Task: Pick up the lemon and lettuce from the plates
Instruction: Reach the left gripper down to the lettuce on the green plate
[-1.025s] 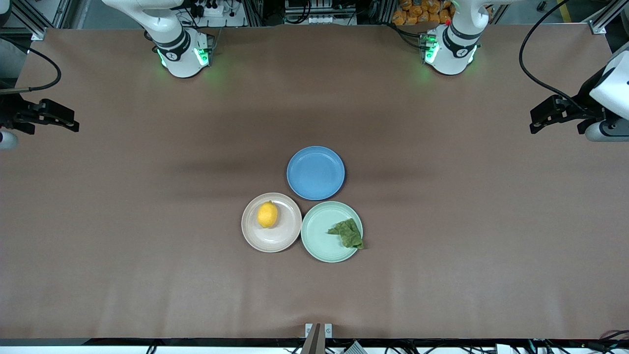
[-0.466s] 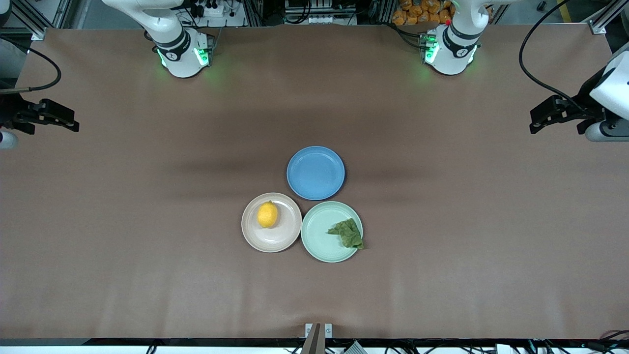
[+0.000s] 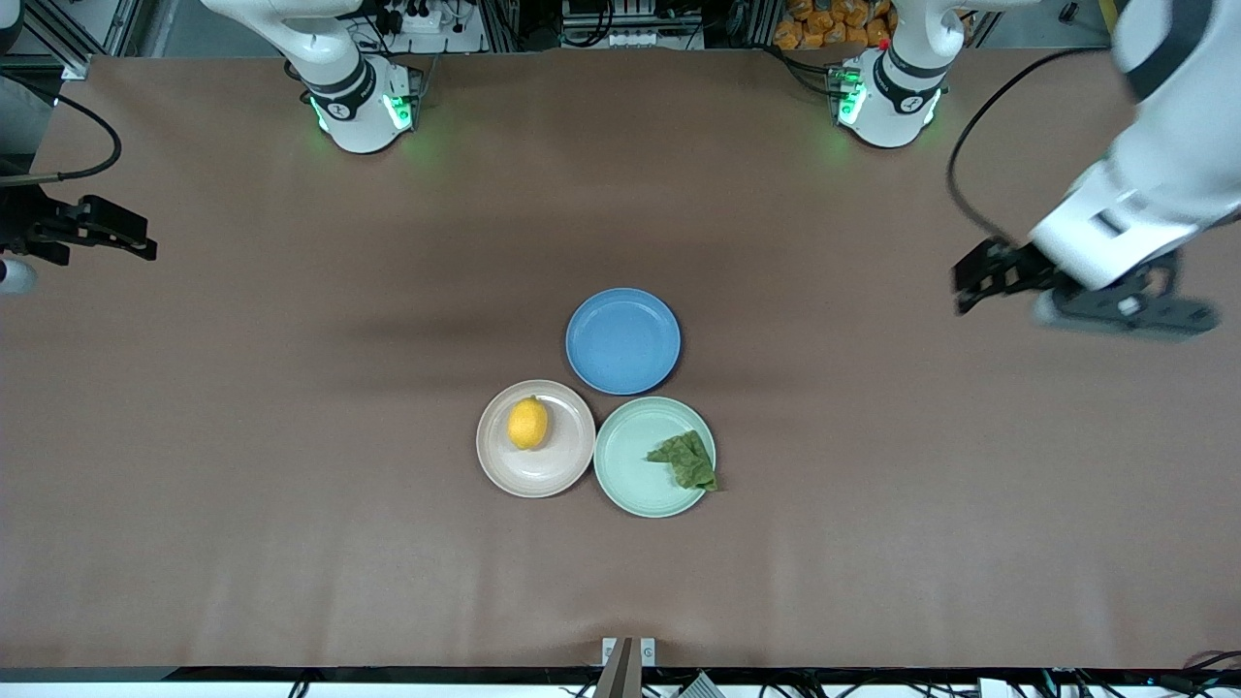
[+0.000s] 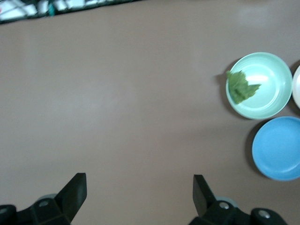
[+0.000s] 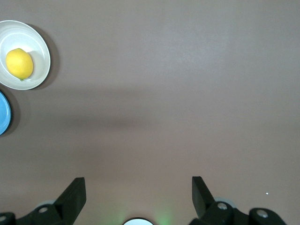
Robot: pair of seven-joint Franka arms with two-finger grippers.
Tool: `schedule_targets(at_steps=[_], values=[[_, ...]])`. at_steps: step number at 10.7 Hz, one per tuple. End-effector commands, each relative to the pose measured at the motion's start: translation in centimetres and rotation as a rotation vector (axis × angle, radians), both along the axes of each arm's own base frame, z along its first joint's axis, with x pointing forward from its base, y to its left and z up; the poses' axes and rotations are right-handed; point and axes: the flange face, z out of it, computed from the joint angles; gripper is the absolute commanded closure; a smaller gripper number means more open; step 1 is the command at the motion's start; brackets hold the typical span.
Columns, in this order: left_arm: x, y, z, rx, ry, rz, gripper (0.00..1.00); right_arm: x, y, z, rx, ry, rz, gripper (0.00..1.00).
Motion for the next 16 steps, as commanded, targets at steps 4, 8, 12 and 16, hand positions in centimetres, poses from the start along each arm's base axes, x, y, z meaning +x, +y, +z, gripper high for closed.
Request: schedule_targets(at_steps=[4, 8, 12, 16], values=[[3.7, -11.8, -9.0, -0.062, -0.096, -0.159, 0.00, -0.2, 1.5, 0.2, -0.001, 0.002, -0.033, 0.00], [3.9, -20.3, -17.2, -0.079, -0.170, -0.283, 0.00, -0.1, 5.1, 0.1, 0.007, 0.001, -0.039, 0.00], [4.6, -24.8, -27.2, -0.143, -0.260, -0.329, 0.00, 0.1, 7.1, -0.2, 0.061, -0.004, -0.031, 0.00], [3.3, -27.5, -34.8, -0.122, -0.291, -0.414, 0.00, 0.8, 14.5, -2.0, 0.048, -0.012, -0.136, 0.00]])
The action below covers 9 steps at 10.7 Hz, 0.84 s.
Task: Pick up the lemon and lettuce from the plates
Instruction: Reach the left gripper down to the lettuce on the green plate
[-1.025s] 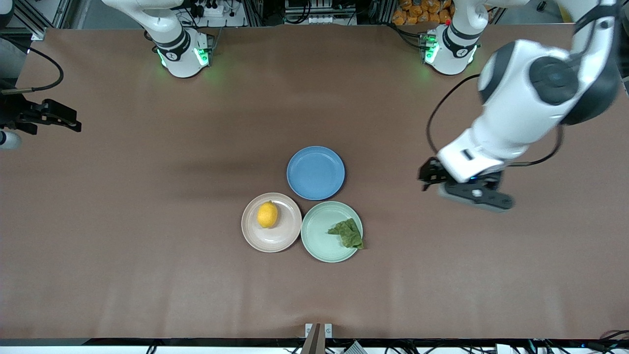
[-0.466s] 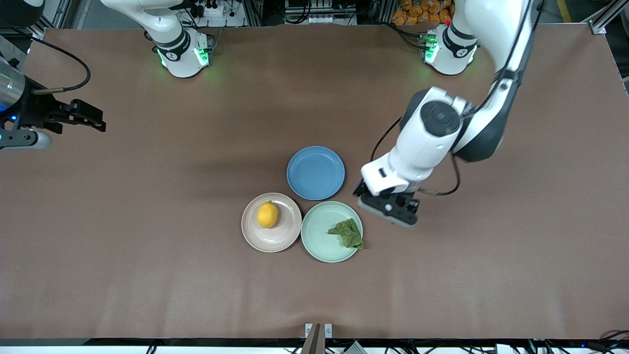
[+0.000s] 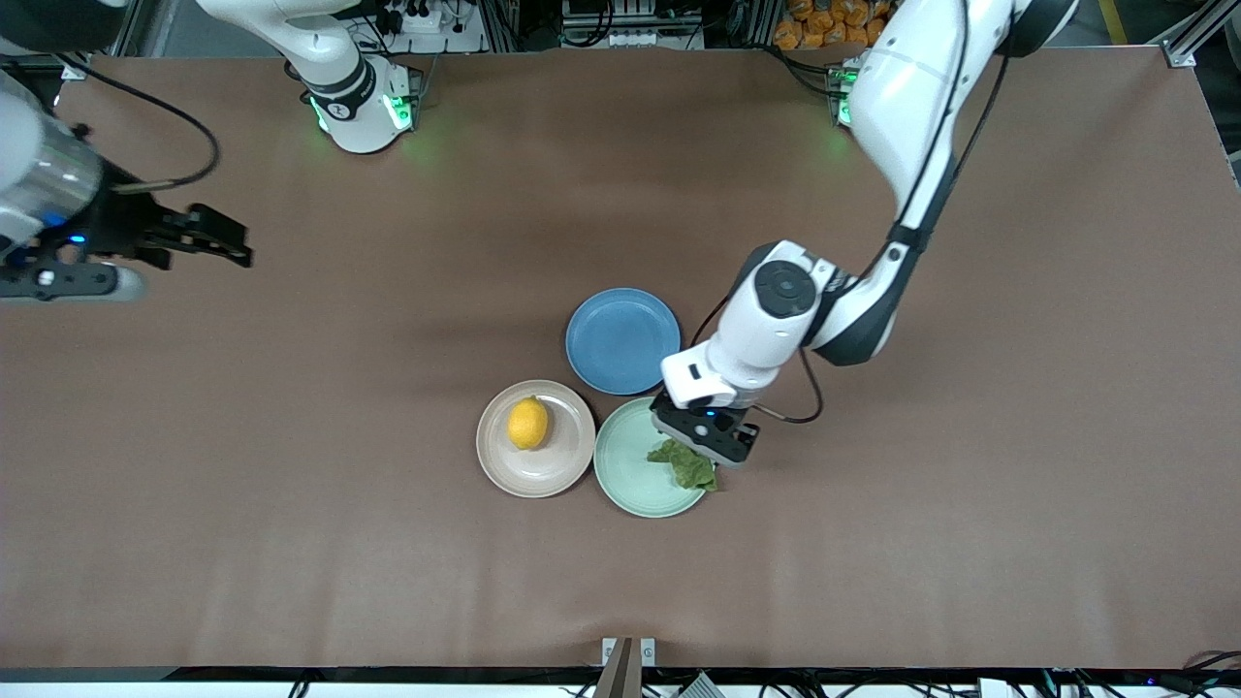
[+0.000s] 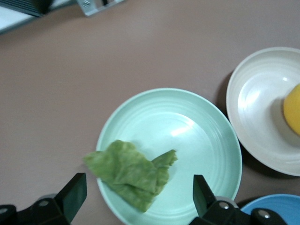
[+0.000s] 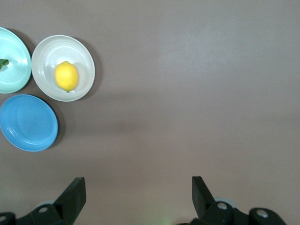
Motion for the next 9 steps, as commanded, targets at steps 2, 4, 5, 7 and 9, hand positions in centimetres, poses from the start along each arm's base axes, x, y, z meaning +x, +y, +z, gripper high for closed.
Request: schedule_targets(at_steps=[2, 4, 5, 7, 9], values=[[0.1, -0.6, -4.7, 0.057, -0.061, -0.076, 0.00, 1.8, 8.4, -4.8, -0.009, 0.008, -0.080, 0.00], [-0.2, -0.5, -6.8, 0.092, -0.054, -0.101, 0.00, 3.5, 12.1, -8.6, 0.005, -0.009, -0.141, 0.00], [-0.2, -0.4, -7.1, 0.116, -0.070, -0.123, 0.00, 4.4, 12.9, -10.5, 0.018, -0.005, -0.151, 0.00], [-0.2, -0.3, -7.4, 0.129, -0.077, -0.133, 0.06, 5.0, 14.8, -13.0, 0.029, -0.002, -0.166, 0.00], [-0.1, -0.1, -7.9, 0.131, -0.072, -0.131, 0.15, 5.8, 15.8, -15.4, 0.038, -0.002, -0.169, 0.00]])
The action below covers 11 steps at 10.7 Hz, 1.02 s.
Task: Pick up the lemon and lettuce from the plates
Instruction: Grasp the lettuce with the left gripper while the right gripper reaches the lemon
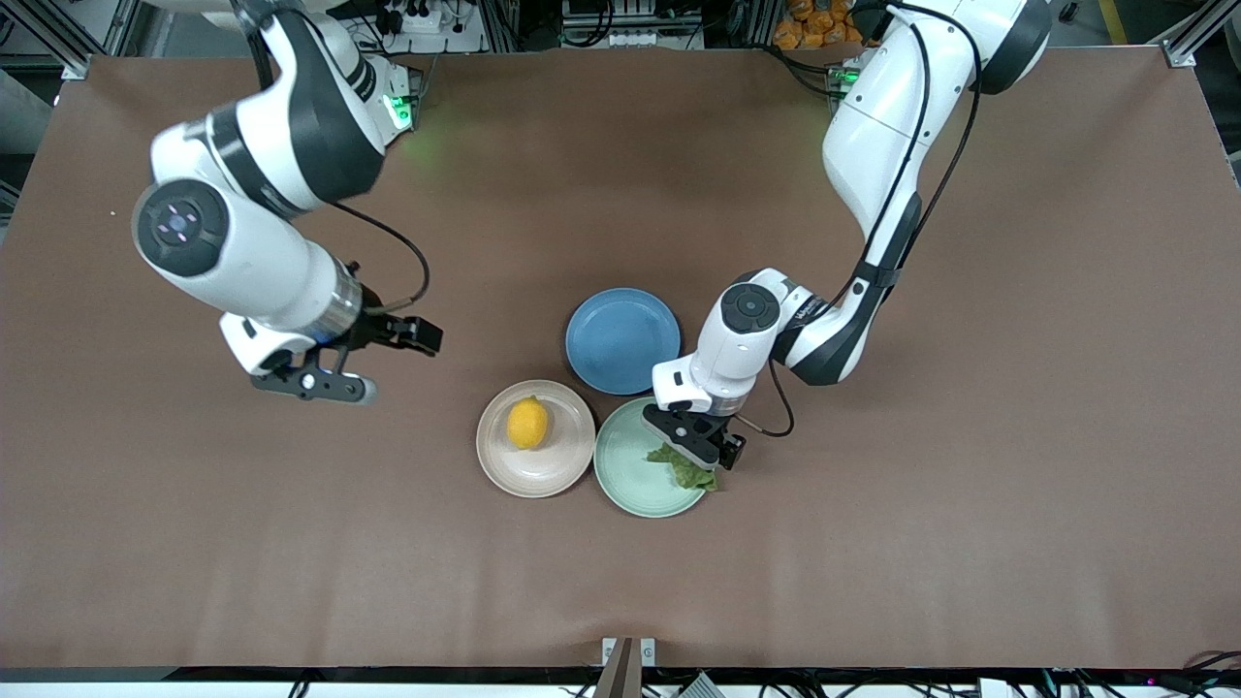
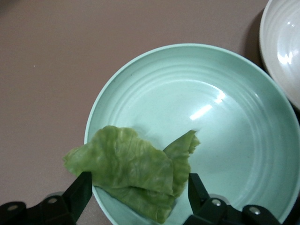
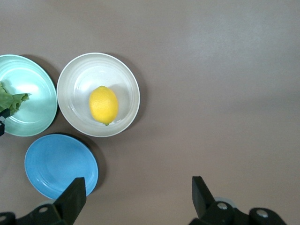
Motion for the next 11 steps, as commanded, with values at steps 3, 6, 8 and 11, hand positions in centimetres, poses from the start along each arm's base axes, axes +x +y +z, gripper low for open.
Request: schedule_targets(at_steps=[3, 6, 8, 11], values=[[1.0, 0.2, 0.3, -0.011, -0.060, -0.011, 0.18, 1.5, 4.8, -6.7, 0.024, -0.018, -0.077, 0.00], [2.6, 2.3, 1.4, -0.023, -0.071, 0.029, 0.18, 1.5, 7.7, -11.1, 0.019, -0.033, -0.071, 0.00], [2.9, 2.4, 1.5, -0.029, -0.082, 0.030, 0.18, 1.8, 9.0, -13.9, 0.017, -0.051, -0.100, 0.00], [2.9, 2.3, 1.0, -0.040, -0.091, 0.028, 0.24, 2.3, 9.7, -17.5, 0.009, -0.079, -0.094, 0.00]])
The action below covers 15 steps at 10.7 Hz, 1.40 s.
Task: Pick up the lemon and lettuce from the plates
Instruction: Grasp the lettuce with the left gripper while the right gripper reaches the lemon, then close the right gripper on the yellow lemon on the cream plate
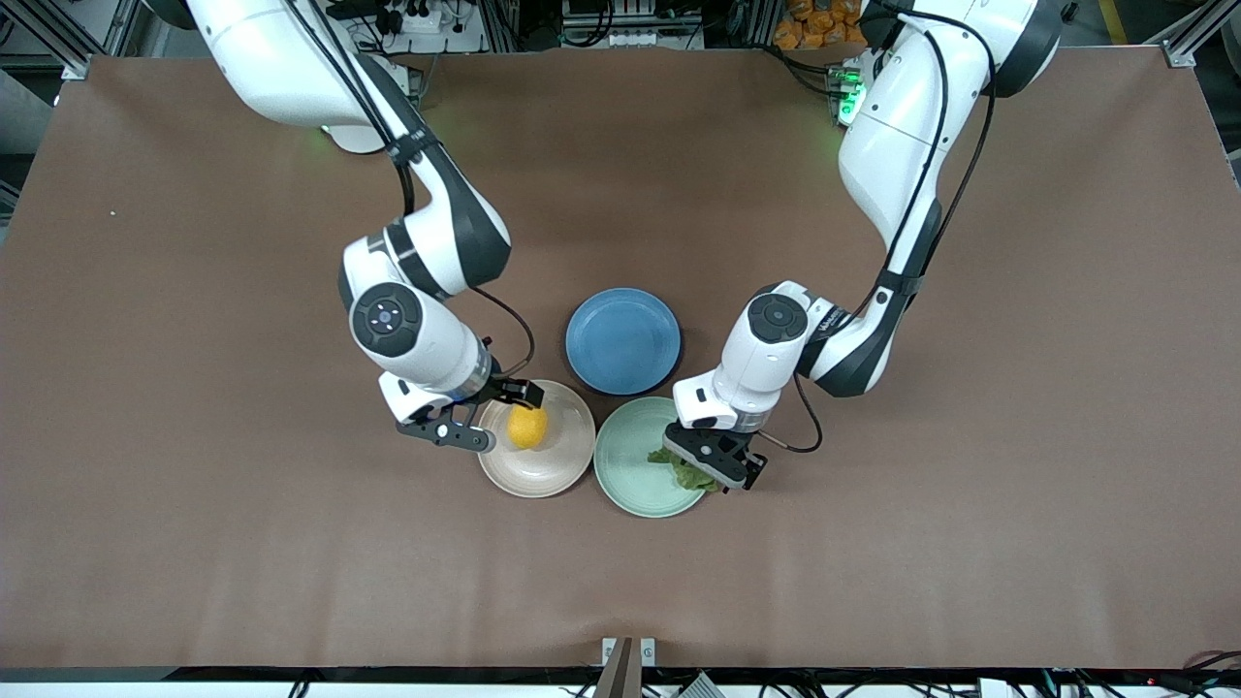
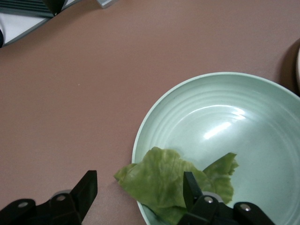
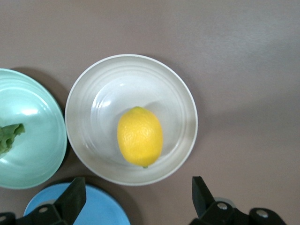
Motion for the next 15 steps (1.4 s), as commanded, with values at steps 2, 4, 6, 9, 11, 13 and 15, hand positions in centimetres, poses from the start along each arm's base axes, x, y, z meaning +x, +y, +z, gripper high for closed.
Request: schedule_targets(at_steps=[2, 4, 6, 9, 11, 13, 15], values=[[0.3, -0.3, -0.6, -0.006, -0.024, -0.013, 0.27, 0.6, 0.6, -3.6, -0.023, -0.037, -0.007, 0.00], [0.6, -0.1, -0.8, -0.006, -0.027, -0.007, 0.28, 0.1, 1.0, -5.5, -0.022, -0.058, 0.000, 0.00], [0.6, -0.2, -1.6, -0.002, -0.021, -0.007, 0.32, -0.6, 1.4, -7.2, -0.015, -0.077, -0.001, 0.00], [0.2, -0.4, -3.0, 0.009, -0.008, -0.016, 0.39, -1.5, 2.5, -10.0, -0.033, -0.098, -0.013, 0.00], [0.3, -0.4, -2.5, 0.008, -0.014, -0.020, 0.53, -1.5, 2.6, -11.5, -0.041, -0.105, -0.017, 0.00], [0.3, -0.5, -2.5, 0.011, -0.016, -0.025, 0.67, -1.5, 2.6, -12.6, -0.040, -0.114, -0.015, 0.00], [0.5, 0.0, -2.4, 0.015, -0.016, -0.022, 0.73, -1.5, 2.4, -13.7, -0.041, -0.116, -0.017, 0.00]])
